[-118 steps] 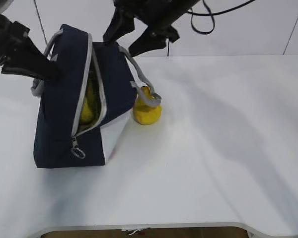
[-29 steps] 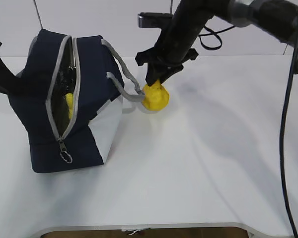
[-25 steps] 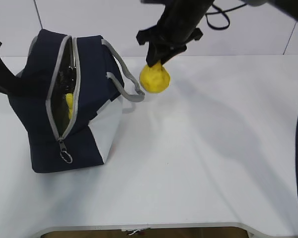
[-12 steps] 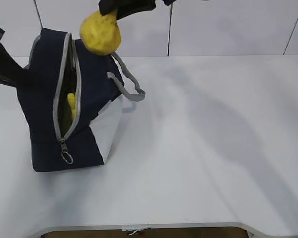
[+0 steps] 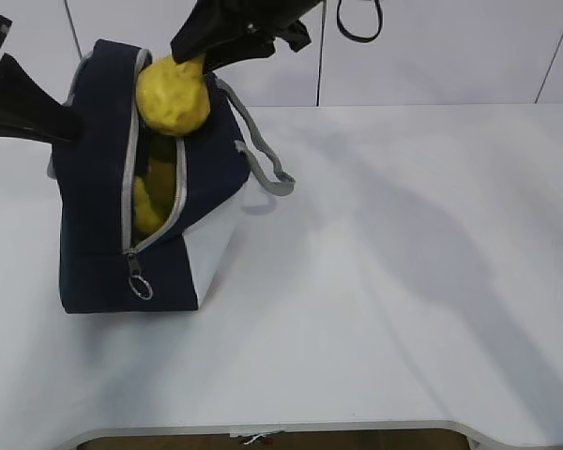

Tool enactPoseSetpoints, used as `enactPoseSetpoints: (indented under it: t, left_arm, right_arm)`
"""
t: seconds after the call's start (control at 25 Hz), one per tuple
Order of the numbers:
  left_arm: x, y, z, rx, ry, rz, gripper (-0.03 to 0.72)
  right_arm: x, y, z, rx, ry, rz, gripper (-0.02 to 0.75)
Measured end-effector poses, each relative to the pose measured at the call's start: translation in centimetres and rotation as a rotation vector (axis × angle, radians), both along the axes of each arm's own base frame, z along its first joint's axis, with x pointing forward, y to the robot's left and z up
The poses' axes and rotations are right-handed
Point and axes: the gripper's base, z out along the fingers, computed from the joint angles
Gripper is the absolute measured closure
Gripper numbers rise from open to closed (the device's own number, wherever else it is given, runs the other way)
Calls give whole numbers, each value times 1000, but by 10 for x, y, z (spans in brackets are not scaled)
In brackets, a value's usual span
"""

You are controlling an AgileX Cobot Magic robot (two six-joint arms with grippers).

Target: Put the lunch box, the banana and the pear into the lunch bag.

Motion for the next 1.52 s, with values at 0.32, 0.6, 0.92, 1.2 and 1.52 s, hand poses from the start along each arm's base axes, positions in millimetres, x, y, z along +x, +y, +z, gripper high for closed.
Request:
enactPoseSetpoints:
  t: [0.32, 0.6, 0.92, 1.2, 1.52]
  left_arm:
    - [-3, 0, 6, -2, -15, -1, 696]
    - [-4, 0, 7, -2, -19, -1, 696]
    - [-4, 0, 7, -2, -19, -1, 696]
    - [-4, 0, 6, 16, -18, -6, 696]
    - [-4, 1, 5, 26, -17, -9, 696]
  right_arm:
    - [-5, 27, -20, -5, 34, 47, 321]
    - [-4, 21, -19, -68, -6, 31, 122]
    - [-5, -4, 1, -299, -157, -53, 173]
    - [1, -7, -8, -345, -142, -85, 176]
    - [8, -2, -35, -345, -69, -74, 181]
